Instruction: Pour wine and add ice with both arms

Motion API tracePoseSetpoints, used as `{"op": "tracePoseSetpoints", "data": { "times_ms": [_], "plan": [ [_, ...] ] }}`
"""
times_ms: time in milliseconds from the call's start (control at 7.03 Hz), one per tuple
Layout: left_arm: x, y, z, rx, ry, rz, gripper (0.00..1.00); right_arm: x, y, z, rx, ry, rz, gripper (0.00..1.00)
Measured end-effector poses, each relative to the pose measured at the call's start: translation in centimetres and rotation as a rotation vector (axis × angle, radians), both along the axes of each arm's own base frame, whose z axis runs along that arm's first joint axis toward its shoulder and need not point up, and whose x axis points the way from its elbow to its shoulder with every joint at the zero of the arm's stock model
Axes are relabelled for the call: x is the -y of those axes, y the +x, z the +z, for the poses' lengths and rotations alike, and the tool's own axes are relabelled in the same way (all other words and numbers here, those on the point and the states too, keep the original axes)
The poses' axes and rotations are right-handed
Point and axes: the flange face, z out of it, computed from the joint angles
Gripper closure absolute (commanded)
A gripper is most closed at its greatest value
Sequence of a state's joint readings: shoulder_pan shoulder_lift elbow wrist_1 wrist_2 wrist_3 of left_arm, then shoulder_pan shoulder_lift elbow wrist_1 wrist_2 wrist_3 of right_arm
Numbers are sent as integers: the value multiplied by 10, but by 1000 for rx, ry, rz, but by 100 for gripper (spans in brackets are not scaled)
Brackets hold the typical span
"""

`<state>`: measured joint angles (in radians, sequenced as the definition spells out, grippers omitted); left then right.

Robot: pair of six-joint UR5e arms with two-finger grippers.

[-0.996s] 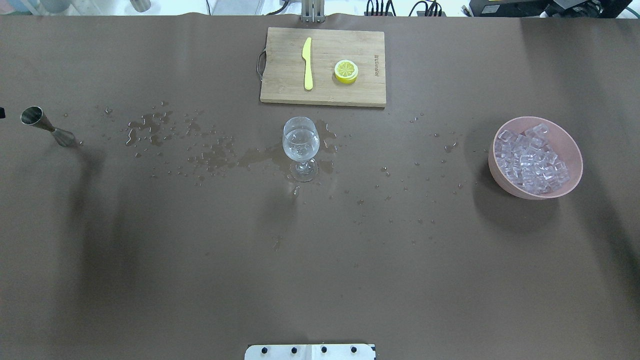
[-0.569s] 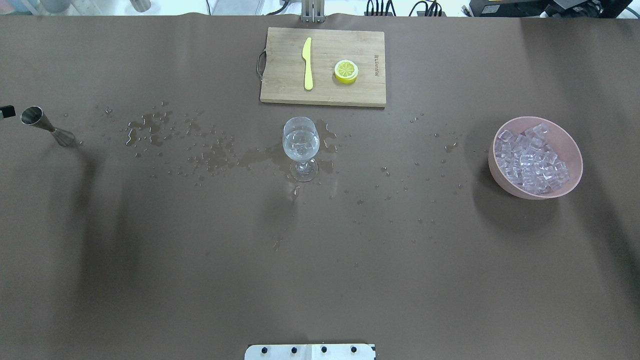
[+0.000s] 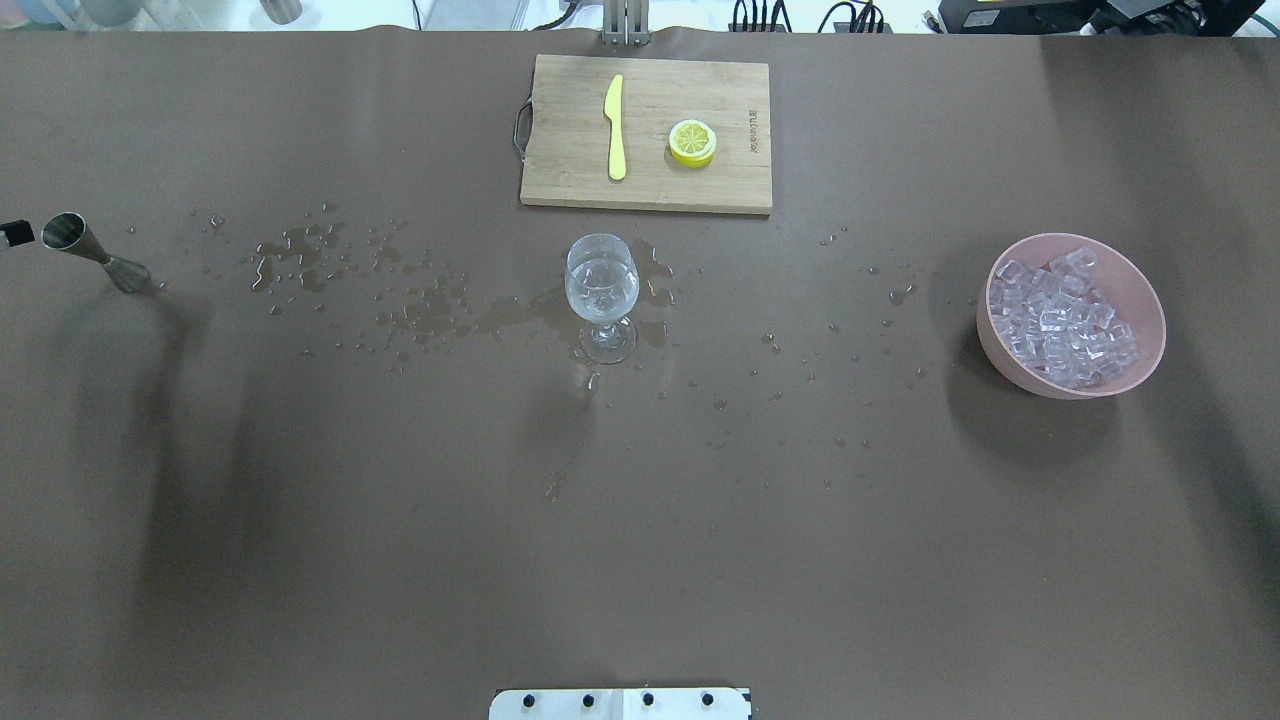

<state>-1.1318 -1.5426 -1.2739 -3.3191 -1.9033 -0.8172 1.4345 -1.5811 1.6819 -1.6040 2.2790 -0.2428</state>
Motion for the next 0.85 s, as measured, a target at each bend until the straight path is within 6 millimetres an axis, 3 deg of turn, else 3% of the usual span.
{"op": "tracePoseSetpoints", "data": {
  "times_ms": [853],
  "plan": [
    [-13,71,28,167,59,-136,3,2,-10,-1,1,2,-20,0]
  ]
}}
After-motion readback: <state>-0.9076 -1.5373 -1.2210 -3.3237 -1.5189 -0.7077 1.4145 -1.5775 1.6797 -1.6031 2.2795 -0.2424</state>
